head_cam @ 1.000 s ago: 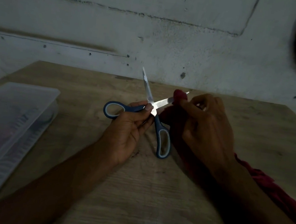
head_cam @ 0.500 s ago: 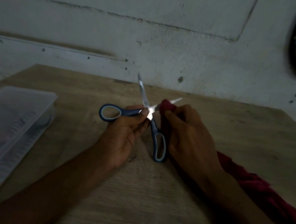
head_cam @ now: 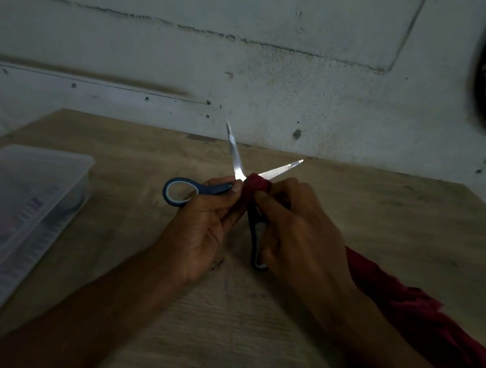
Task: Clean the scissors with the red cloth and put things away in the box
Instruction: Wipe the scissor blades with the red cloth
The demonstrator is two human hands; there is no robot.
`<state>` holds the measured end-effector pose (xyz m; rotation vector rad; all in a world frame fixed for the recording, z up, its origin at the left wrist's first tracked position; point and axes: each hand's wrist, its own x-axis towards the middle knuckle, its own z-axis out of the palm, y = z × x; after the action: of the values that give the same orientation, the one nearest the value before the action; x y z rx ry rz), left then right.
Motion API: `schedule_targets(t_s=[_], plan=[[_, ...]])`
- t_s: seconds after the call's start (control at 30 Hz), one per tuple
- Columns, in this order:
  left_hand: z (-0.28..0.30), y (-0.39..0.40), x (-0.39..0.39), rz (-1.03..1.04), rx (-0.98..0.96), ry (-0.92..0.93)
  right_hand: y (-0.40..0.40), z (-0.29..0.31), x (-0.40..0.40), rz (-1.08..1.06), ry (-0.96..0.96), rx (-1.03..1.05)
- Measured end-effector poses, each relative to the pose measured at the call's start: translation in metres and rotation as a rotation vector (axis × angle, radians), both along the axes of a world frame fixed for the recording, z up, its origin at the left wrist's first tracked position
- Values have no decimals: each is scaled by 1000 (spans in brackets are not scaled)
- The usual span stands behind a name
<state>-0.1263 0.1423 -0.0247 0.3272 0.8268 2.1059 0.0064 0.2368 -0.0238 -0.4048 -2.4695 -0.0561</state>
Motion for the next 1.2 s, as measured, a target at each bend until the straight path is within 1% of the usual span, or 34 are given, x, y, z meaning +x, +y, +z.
schedule_targets(t_s=[0.1,0.17,0.23,0.37,0.47,0.57,0.63,0.73,0.8,0.9,1.0,1.07,1.17,1.2], plan=[[2,0,1,1,-28,6,15,5,4,-116,53,-11],[3,1,1,1,-41,10,19,6,5,-178,109,-57],[3,0,0,-3,-47,6,13,4,2,-165,108,-87],[0,0,-1,-10,-19,-50,-2,-3,-2,-67,-32,-72],[2,0,0,-2,-19,-72,7,3,-1,-117,31,-49],[3,0,1,-6,-13,-67,12,6,1,-208,103,-86],[2,-1,1,-3,-13,-62,4,2,-3,-183,69,-97],[2,-1,-1,-15,-4,-81,-8,-4,-5,-48,1,-98],[1,-1,-3,-23,-6,-90,-4,-1,-5,-44,-40,-62],[2,-1,-4,-31,-29,-69,5,8,-1,-126,18,-5],[0,-1,-7,-23,-37,-58,13,11,2,-246,105,-36],[0,-1,-6,-17,-39,-46,8,7,-2,-200,106,-81],[0,-1,-6,-5,-17,-74,-13,2,-6,-66,-39,-82],[1,-1,-6,-2,-10,-78,-15,2,-6,-35,-55,-85]])
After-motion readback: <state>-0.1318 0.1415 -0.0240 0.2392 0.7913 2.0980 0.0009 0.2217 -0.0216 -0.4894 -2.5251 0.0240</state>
